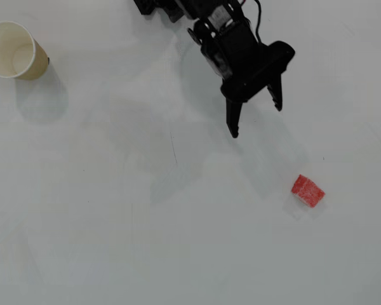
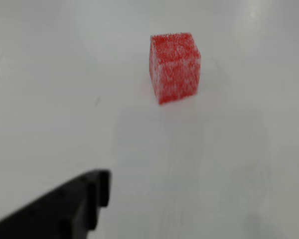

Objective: Pick up the cube and drop it in the cup.

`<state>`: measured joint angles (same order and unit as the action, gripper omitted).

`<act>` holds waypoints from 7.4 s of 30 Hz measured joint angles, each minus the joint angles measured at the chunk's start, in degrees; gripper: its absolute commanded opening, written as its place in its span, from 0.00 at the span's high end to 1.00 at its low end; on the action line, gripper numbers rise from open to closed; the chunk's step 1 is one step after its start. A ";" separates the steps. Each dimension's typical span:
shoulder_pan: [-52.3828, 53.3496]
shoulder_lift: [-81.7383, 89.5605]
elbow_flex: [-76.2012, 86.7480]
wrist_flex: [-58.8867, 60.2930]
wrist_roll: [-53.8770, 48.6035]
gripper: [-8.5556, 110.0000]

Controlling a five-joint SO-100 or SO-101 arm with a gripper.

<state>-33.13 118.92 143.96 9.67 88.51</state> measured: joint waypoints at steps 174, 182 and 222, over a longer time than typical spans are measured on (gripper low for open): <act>4.22 -81.30 -81.39 1.32 0.00 0.91; 4.22 -81.30 -81.39 1.32 0.00 0.92; 12.92 -26.72 -29.18 1.32 0.00 0.92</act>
<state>-20.21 92.20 114.79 10.99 88.51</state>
